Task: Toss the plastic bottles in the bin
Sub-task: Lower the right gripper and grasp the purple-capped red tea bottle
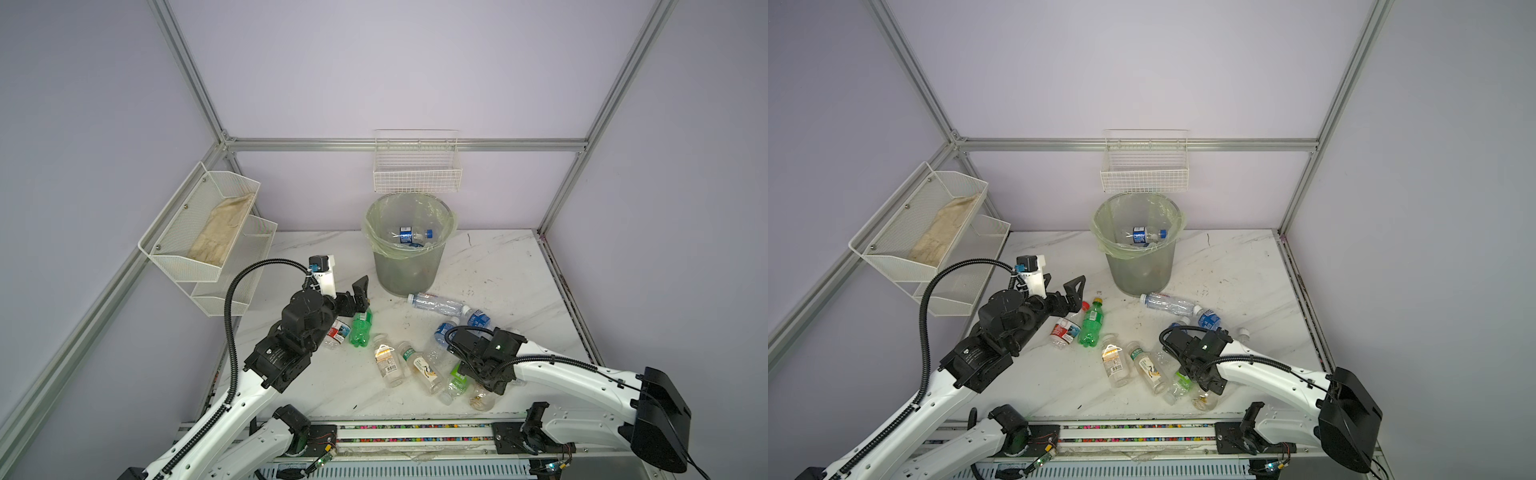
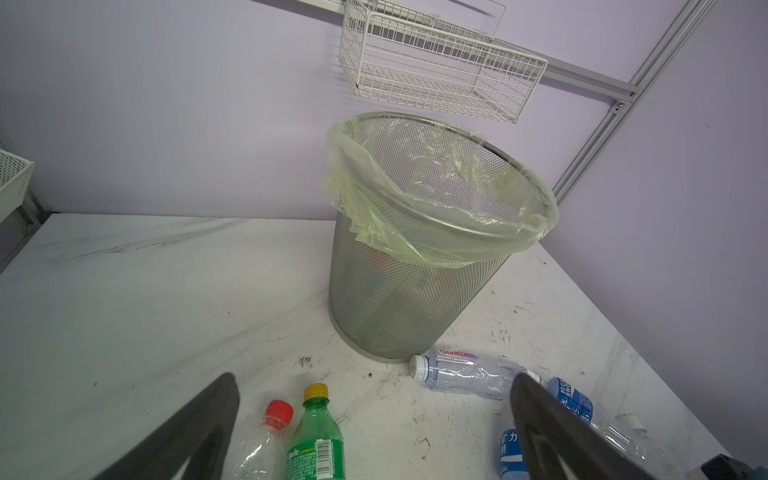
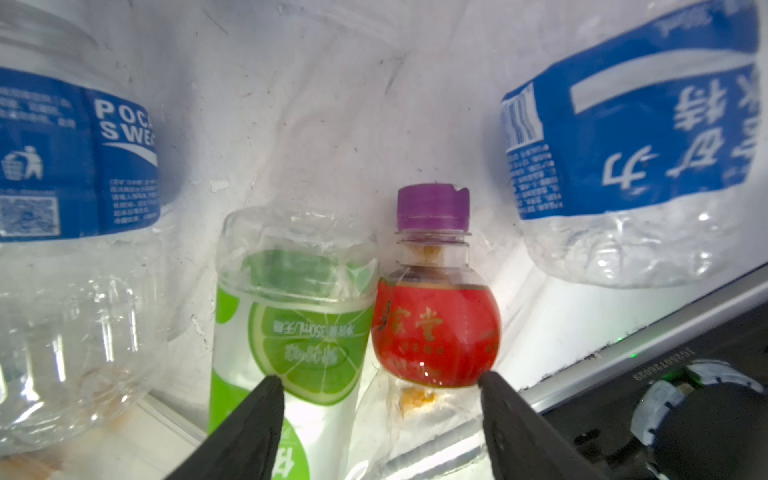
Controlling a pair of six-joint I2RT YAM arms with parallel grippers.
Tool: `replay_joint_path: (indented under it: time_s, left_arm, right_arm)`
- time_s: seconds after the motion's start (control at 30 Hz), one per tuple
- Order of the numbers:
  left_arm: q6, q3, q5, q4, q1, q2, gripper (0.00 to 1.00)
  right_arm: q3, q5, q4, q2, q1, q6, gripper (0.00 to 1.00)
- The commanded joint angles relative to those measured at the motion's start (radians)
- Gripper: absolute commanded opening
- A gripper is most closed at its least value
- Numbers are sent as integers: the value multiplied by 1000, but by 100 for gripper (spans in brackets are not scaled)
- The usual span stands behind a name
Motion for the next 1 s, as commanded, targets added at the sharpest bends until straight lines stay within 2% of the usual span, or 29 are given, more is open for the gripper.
replay_joint_path:
  time_s: [0.0, 0.43, 0.6, 0.77, 0.97]
  left_arm:
    - [4, -42, -19, 19, -5, -22, 100]
    - [4, -35, -26, 7, -4, -35, 100]
    - [9, -33, -36, -9, -5, -48, 100]
    - [12, -31, -51, -15, -4, -58, 100]
    - [17, -27, -58, -24, -5, -61, 100]
  right_arm:
    - [-58, -53, 18, -16, 9, 63, 73]
    - [-123, -101, 219, -78, 11, 100, 73]
    - [-119, -51, 272, -105, 12, 113, 73]
    - [-105, -29, 327, -52, 11, 111, 72]
    - [-102, -59, 407, 76, 11, 86, 71]
